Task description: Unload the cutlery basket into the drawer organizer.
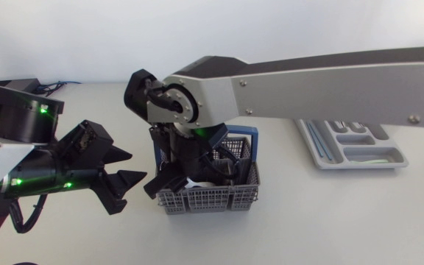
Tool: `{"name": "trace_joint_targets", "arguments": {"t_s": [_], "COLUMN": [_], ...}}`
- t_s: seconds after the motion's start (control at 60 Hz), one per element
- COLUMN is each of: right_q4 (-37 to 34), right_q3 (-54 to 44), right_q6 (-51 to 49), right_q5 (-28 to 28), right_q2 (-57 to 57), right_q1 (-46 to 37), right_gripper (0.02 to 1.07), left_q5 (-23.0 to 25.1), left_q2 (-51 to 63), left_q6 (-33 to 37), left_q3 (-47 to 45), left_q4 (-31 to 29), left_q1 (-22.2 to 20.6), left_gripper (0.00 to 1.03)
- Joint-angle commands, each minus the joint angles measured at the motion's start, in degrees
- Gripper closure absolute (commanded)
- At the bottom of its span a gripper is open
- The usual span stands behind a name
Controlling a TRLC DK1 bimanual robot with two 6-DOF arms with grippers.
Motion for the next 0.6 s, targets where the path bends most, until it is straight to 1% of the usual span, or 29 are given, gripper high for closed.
{"name": "trace_joint_targets", "arguments": {"t_s": [0.0,0.1,0.317,0.433,0.583], "right_q4": [-0.5,-0.6,-1.3,-1.7,-2.3], "right_q3": [1.0,1.0,0.6,0.3,-0.7], "right_q6": [1.9,2.0,2.4,2.6,2.1], "right_q5": [1.0,3.3,5.3,6.6,6.6], "right_q2": [1.5,1.6,0.9,0.2,-1.5], "right_q1": [0.9,1.2,1.4,1.3,1.2], "right_gripper": [0.72,0.79,0.88,0.91,0.94], "left_q5": [0.8,1.1,1.1,1.1,1.1], "left_q2": [-0.6,-0.8,-1.1,-1.3,-1.4], "left_q6": [1.3,1.5,1.6,1.5,1.6], "left_q3": [-1.4,-1.7,-2.0,-2.0,-1.8], "left_q4": [0.7,0.7,0.7,0.7,0.7], "left_q1": [-0.3,-0.4,-0.4,-0.5,-0.6], "left_gripper": [0.33,0.33,0.33,0.33,0.33]}}
